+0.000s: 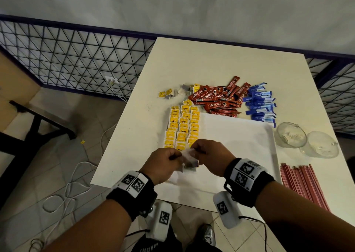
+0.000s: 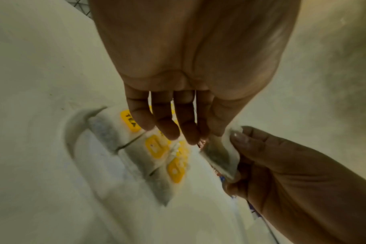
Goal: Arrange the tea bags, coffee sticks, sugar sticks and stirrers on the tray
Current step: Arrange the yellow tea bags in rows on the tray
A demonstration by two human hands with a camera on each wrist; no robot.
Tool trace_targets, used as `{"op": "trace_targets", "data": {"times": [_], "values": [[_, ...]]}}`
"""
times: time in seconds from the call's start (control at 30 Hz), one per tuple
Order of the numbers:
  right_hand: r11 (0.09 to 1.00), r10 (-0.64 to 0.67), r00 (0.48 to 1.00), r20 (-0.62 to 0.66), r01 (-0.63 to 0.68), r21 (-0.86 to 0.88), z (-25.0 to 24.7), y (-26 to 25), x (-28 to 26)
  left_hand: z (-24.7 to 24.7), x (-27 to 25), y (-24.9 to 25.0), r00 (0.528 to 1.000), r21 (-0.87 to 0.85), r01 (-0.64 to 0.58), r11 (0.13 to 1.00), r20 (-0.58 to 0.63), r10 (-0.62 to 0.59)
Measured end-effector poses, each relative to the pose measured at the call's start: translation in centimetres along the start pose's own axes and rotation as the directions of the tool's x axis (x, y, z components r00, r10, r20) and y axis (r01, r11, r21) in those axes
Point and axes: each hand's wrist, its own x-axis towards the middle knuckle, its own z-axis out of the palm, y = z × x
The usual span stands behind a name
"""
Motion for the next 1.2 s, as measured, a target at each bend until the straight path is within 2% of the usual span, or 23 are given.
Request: {"op": "trace_targets", "data": {"times": [0.07, 0.17, 0.33, 0.43, 0.57, 0.73, 0.83, 0.93, 1.03, 1.13, 1.2], "values": [[0.996, 0.091, 0.995, 0.041, -0.092, 0.013, 1.0, 1.3, 0.1, -0.1, 0.5, -1.0, 0.998, 0.176, 0.044, 0.983, -0.061, -0.034], [0.984, 0.176, 0.981, 0.078, -0.178, 0.024, 2.3, 2.7, 0.2, -0.3, 0.5, -1.7, 0.992, 0.377, 0.069, 0.924, -0.128, -0.022], [0.973, 0.222, 0.974, 0.036, -0.224, 0.055, 3.6, 3.0, 0.5, -0.1, 0.8, -2.4, 0.991, 0.494, 0.052, 0.868, -0.129, 0.015], [0.972, 0.231, 0.972, -0.032, -0.229, 0.049, 4.1, 3.2, 0.8, 0.3, 1.1, -2.5, 0.997, 0.554, -0.033, 0.832, -0.038, 0.064], [0.961, 0.275, 0.958, -0.076, -0.273, 0.037, 4.5, 3.5, 1.1, 0.7, 1.6, -2.7, 0.983, 0.665, -0.179, 0.725, 0.151, 0.104], [0.961, 0.272, 0.959, -0.083, -0.275, -0.027, 4.7, 3.6, 1.7, 1.5, 1.5, -2.0, 0.952, 0.736, -0.307, 0.604, 0.249, 0.181], [0.961, 0.259, 0.963, -0.075, -0.264, -0.080, 4.4, 3.7, 1.7, 2.0, 1.6, -1.9, 0.956, 0.772, -0.294, 0.563, 0.249, 0.157], [0.984, 0.144, 0.984, -0.106, -0.154, -0.089, 4.0, 3.6, 1.2, 2.3, 1.8, -2.1, 0.961, 0.787, -0.276, 0.552, 0.234, 0.147], [0.982, 0.018, 1.000, -0.024, -0.022, -0.190, 4.2, 3.5, 1.1, 2.5, 2.1, -2.5, 0.963, 0.775, -0.270, 0.572, 0.232, 0.139], [0.961, -0.005, 0.999, 0.043, 0.016, -0.275, 4.4, 3.7, 1.7, 2.7, 2.6, -3.2, 0.981, 0.743, -0.171, 0.647, 0.188, 0.043], [0.958, -0.009, 0.997, 0.075, 0.030, -0.287, 4.6, 3.7, 2.0, 2.7, 2.6, -3.3, 0.980, 0.729, -0.157, 0.666, 0.197, 0.016]]}}
